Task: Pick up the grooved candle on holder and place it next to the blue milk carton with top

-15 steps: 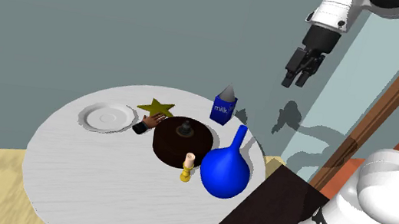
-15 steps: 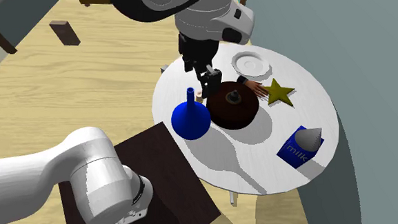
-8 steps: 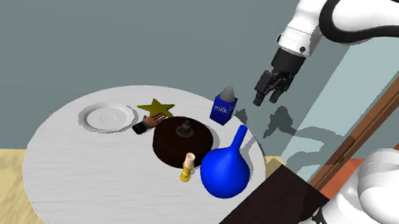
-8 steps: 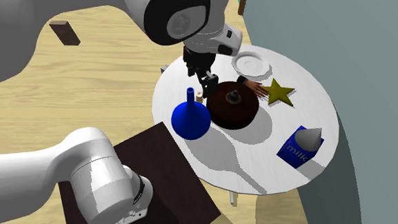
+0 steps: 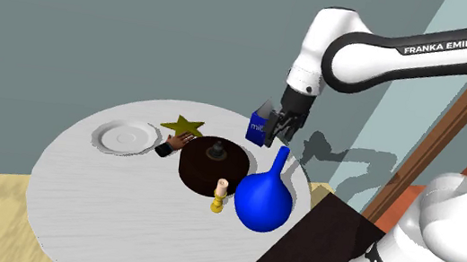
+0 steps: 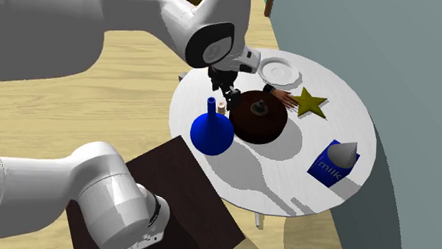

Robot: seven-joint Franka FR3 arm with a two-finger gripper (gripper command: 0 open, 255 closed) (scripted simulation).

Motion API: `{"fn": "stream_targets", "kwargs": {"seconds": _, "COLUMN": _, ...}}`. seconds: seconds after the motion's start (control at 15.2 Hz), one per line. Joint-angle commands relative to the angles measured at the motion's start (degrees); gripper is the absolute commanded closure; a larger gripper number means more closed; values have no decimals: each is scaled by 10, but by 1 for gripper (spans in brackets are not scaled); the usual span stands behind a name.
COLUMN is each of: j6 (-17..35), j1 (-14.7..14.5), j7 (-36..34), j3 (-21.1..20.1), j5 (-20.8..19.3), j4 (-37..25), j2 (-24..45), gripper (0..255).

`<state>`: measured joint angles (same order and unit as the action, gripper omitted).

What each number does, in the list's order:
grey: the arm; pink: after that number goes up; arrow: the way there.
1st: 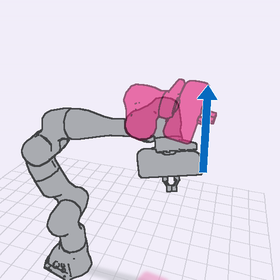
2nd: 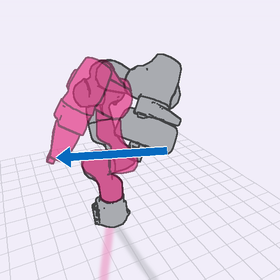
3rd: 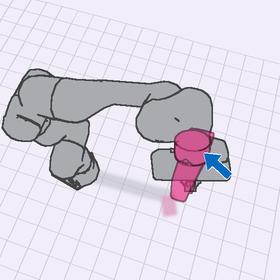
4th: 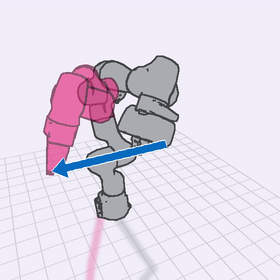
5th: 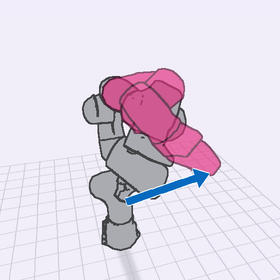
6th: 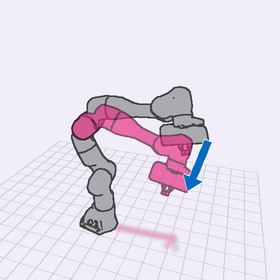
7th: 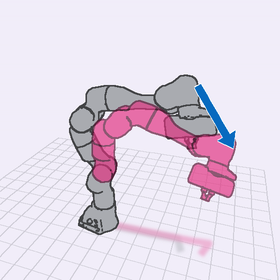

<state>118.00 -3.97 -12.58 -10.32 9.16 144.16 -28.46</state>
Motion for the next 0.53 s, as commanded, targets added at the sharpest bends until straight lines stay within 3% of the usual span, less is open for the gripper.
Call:
{"fn": "stream_targets", "kwargs": {"seconds": 0.0, "j6": 37, "j1": -3, "j7": -14, "j3": -16, "j5": 0, "j4": -6, "j2": 42, "gripper": 0}}
{"fn": "stream_targets", "kwargs": {"seconds": 0.46, "j6": 158, "j1": -5, "j7": -68, "j3": -62, "j5": -29, "j4": -32, "j2": 191, "gripper": 0}}
